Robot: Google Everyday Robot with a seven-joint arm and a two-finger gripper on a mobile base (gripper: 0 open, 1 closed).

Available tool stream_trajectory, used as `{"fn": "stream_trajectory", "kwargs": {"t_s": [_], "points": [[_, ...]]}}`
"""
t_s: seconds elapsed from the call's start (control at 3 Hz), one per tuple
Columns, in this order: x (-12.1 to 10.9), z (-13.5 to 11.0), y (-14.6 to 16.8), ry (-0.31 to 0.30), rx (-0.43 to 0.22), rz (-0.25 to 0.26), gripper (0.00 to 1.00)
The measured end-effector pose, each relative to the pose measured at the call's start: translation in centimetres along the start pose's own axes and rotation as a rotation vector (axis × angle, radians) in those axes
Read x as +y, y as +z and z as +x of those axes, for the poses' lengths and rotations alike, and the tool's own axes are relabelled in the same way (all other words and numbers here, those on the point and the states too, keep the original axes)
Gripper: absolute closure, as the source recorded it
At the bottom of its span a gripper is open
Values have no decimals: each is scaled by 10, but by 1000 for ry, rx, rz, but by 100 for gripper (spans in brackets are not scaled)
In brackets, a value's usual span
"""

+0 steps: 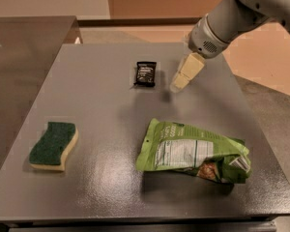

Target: Pick rxbar chocolate

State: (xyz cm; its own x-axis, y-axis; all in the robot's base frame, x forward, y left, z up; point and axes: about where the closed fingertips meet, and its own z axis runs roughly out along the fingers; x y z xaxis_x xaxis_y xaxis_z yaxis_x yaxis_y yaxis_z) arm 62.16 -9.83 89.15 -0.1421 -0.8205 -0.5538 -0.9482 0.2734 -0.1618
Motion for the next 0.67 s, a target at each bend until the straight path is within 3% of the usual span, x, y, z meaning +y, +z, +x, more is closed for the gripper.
{"fn": "stream_trajectory", "kwargs": {"t_s": [0.67], "points": [[-23, -16, 52, 36, -93, -42, 0]]}}
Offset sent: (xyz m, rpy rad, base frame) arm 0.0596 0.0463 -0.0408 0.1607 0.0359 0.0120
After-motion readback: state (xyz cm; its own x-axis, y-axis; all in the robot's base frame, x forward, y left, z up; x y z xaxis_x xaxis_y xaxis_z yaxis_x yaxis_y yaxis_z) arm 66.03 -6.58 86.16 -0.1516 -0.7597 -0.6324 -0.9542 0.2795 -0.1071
